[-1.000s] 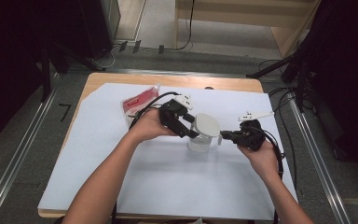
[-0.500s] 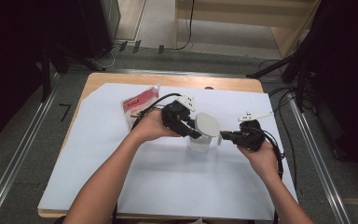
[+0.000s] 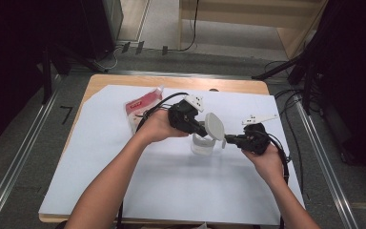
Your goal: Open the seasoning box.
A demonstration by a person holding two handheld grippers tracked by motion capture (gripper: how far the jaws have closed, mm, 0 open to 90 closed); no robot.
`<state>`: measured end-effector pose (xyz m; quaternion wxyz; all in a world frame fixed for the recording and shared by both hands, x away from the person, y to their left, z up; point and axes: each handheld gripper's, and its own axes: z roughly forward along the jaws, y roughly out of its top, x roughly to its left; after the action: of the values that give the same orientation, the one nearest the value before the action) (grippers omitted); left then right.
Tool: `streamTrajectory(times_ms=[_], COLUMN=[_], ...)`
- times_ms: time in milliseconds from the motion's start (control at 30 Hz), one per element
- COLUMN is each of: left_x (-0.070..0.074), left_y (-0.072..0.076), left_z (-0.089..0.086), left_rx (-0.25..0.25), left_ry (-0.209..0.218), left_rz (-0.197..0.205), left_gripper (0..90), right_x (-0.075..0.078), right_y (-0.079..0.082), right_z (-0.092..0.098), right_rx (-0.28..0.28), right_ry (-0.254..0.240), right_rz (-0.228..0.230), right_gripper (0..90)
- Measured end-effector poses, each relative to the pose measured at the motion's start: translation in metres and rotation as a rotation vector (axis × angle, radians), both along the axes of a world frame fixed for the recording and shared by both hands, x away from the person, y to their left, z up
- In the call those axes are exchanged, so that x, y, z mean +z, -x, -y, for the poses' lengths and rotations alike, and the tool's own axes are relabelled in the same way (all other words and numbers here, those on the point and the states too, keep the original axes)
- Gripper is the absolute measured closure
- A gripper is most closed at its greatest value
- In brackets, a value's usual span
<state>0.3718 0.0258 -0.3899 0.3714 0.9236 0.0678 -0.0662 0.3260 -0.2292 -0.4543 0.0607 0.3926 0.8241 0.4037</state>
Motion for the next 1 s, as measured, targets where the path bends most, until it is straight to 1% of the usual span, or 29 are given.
streamTrajectory(times_ms=[133, 200, 233, 333, 367, 533, 567, 667, 767, 833, 933, 1000], left_x=[0.002, 0.003, 0.004, 0.004, 0.004, 0.003, 0.003, 0.002, 0.001, -0.001, -0.002, -0.002], left_y=[0.002, 0.003, 0.003, 0.003, 0.003, 0.003, 0.002, 0.003, 0.004, 0.005, 0.004, 0.003], left_z=[0.009, 0.013, 0.015, 0.021, 0.022, 0.029, 0.030, 0.035, 0.042, 0.046, 0.046, 0.042], left_rx=[0.001, 0.000, 0.001, 0.013, 0.010, 0.028, 0.030, 0.032, 0.027, 0.031, 0.039, 0.048], left_ry=[-0.001, -0.001, 0.002, -0.003, -0.006, -0.005, -0.003, 0.004, 0.000, -0.005, 0.002, 0.004], left_rz=[0.005, -0.002, 0.004, -0.001, 0.003, -0.034, -0.030, -0.038, -0.041, -0.039, -0.050, -0.062], left_gripper=[90.0, 90.0, 90.0, 90.0, 90.0, 90.0, 90.0, 90.0, 90.0, 89.9, 89.3, 88.1], right_x=[0.000, 0.000, 0.000, -0.001, -0.001, -0.001, -0.001, -0.001, -0.001, -0.001, 0.001, 0.002], right_y=[0.000, 0.000, 0.000, -0.001, -0.001, -0.001, -0.001, -0.001, -0.001, -0.002, 0.000, 0.002], right_z=[0.000, 0.000, 0.000, 0.001, 0.001, 0.002, 0.002, 0.002, 0.002, 0.004, 0.005, 0.005], right_rx=[0.000, 0.000, 0.000, 0.000, 0.000, -0.003, -0.002, -0.004, -0.005, -0.005, -0.003, 0.003], right_ry=[-0.004, -0.005, -0.007, -0.010, -0.011, -0.021, -0.022, -0.023, -0.028, -0.053, -0.053, -0.053], right_rz=[-0.001, -0.001, -0.001, -0.002, -0.005, -0.011, -0.012, -0.013, -0.015, -0.022, -0.018, -0.020], right_gripper=[90.0, 90.0, 90.0, 90.0, 90.0, 90.0, 90.0, 90.0, 90.0, 90.0, 90.0, 90.0])
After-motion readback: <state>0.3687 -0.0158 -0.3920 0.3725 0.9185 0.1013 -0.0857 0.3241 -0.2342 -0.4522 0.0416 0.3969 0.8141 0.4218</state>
